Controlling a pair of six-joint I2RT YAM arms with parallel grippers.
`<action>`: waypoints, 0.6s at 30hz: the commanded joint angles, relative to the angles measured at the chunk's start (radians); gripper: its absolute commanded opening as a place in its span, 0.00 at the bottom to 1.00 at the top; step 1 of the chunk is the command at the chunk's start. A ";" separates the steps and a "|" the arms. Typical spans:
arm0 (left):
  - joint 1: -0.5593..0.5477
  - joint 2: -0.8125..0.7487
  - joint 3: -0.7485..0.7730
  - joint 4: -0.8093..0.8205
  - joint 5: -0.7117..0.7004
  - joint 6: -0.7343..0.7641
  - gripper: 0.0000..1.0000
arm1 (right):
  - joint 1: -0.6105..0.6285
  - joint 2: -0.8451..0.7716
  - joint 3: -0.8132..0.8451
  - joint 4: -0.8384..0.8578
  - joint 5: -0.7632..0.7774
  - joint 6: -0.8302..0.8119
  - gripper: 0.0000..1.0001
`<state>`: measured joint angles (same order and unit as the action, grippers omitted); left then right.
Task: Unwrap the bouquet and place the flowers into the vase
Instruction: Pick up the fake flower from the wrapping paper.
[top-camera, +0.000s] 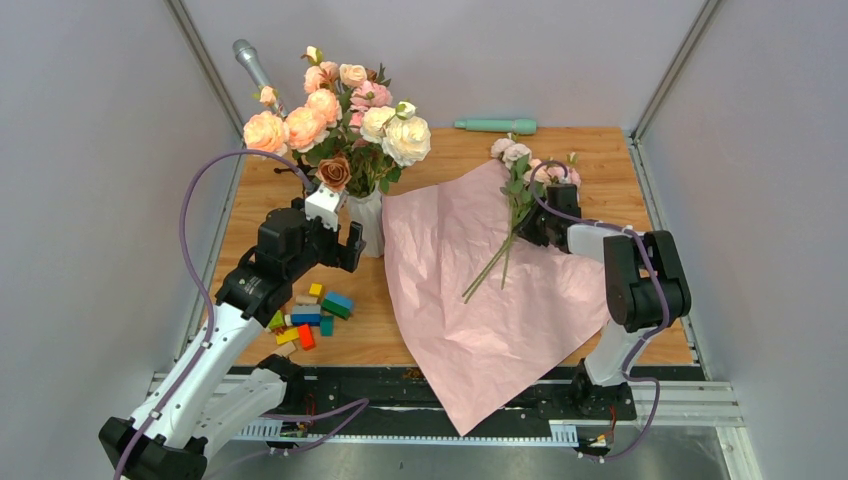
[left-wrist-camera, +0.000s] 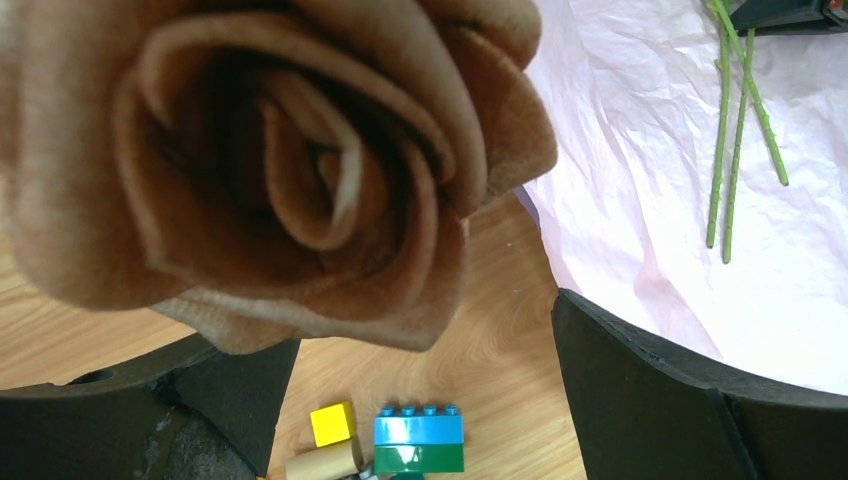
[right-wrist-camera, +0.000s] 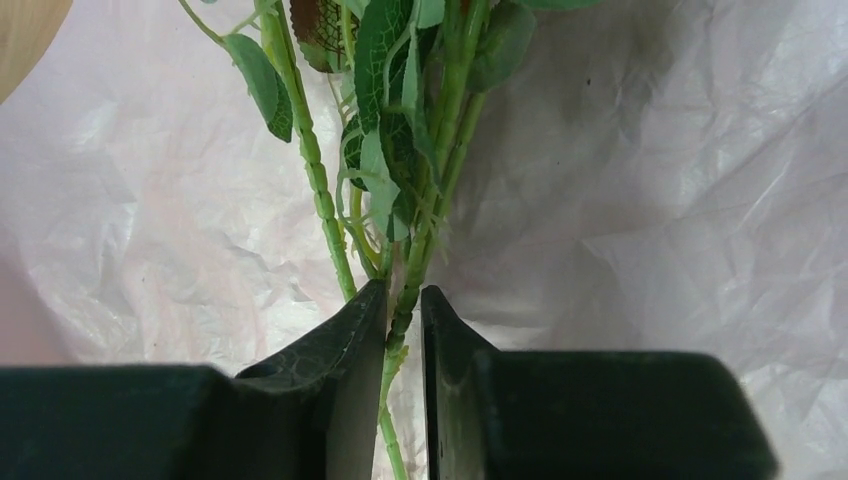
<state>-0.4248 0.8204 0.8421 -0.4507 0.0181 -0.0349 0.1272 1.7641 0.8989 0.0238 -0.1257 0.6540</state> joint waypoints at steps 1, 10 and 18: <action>0.001 -0.004 -0.004 0.012 0.003 0.021 1.00 | -0.009 -0.011 0.017 0.047 -0.002 0.023 0.19; 0.001 -0.004 -0.005 0.014 0.013 0.021 1.00 | -0.023 -0.081 -0.029 0.062 -0.014 0.073 0.12; 0.001 -0.009 -0.006 0.014 0.014 0.021 1.00 | -0.031 -0.167 -0.077 0.047 0.032 0.092 0.06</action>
<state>-0.4248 0.8204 0.8421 -0.4507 0.0212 -0.0349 0.1028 1.6615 0.8379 0.0422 -0.1284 0.7216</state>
